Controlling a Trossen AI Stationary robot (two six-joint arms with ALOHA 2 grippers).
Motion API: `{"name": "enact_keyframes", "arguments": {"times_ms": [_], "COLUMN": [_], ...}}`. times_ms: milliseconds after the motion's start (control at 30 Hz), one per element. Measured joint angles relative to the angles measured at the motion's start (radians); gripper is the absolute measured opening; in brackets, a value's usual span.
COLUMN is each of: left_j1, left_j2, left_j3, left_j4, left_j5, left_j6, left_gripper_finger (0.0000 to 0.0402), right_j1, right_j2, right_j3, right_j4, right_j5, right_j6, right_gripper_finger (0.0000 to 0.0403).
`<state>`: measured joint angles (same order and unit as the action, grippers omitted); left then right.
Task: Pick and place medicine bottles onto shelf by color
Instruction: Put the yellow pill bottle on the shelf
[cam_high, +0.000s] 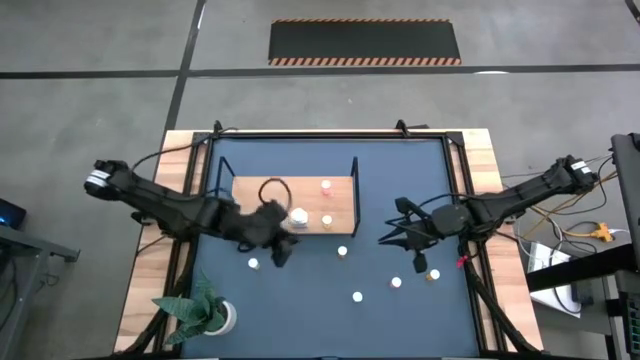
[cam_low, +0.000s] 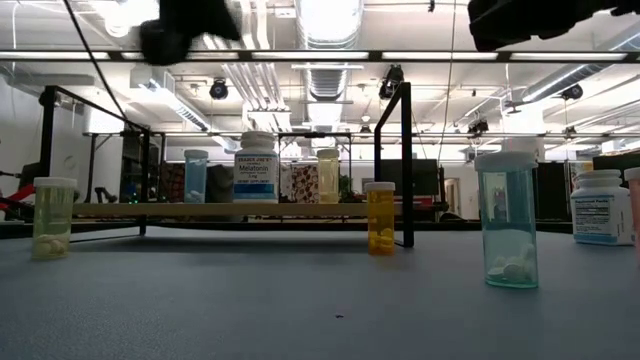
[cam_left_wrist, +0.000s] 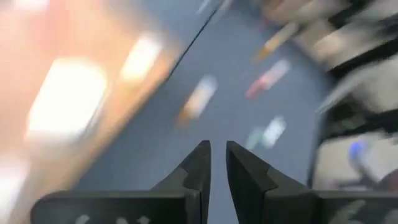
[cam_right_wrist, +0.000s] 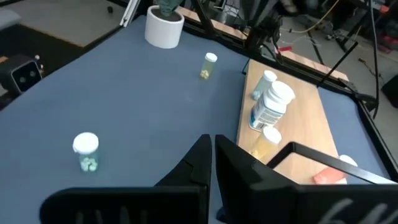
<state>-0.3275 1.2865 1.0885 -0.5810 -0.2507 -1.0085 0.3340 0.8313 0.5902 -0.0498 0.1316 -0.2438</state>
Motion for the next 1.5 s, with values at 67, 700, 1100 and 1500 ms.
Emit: {"name": "enact_keyframes", "arguments": {"times_ms": [67, 700, 1100, 1500], "left_j1": [-0.023, -0.040, -0.041, -0.051], "left_j2": [0.056, 0.208, 0.218, 0.232], "left_j3": [0.102, 0.034, -0.042, -0.082], "left_j4": [-0.322, -0.494, -0.487, -0.392], "left_j5": [0.103, 0.259, 0.261, 0.265], "left_j6": [-0.174, -0.471, -0.497, -0.504], "left_gripper_finger": [0.0033, 0.0145, 0.0230, 0.0230], "right_j1": [0.000, 0.000, 0.000, 0.000], "right_j2": [-0.013, -0.032, -0.031, -0.030], "right_j3": [-0.011, -0.005, -0.005, -0.011], "right_j4": [0.000, -0.043, -0.049, -0.050], "right_j5": [0.000, -0.001, -0.001, -0.001], "right_j6": [-0.017, -0.032, -0.017, -0.002], "right_gripper_finger": [0.0012, 0.0012, 0.0012, 0.0012]}}
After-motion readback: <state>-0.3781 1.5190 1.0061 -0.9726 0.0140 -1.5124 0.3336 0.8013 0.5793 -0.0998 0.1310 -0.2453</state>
